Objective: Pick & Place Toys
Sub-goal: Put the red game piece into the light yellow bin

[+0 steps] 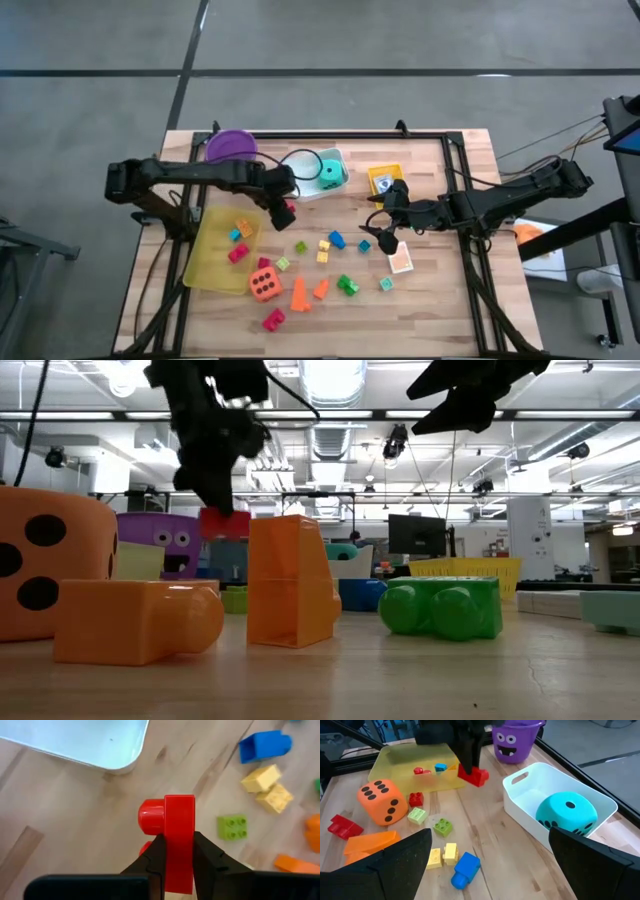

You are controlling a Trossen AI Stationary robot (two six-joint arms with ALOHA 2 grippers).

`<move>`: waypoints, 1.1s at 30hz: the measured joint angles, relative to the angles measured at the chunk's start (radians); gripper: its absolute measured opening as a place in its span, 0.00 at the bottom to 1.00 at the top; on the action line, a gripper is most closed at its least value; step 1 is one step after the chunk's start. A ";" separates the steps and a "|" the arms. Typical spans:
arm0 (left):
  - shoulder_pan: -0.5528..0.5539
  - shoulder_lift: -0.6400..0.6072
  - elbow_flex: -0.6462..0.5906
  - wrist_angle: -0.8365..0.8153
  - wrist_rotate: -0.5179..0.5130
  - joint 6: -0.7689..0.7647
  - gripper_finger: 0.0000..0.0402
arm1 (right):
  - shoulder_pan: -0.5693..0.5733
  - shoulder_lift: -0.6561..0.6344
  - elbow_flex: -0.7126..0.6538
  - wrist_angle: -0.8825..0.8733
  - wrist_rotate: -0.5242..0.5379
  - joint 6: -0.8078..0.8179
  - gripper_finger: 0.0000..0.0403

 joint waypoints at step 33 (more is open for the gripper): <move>-0.322 -0.321 0.001 -0.531 -0.020 -0.442 0.12 | 0.000 0.000 0.000 0.003 0.000 -0.003 0.99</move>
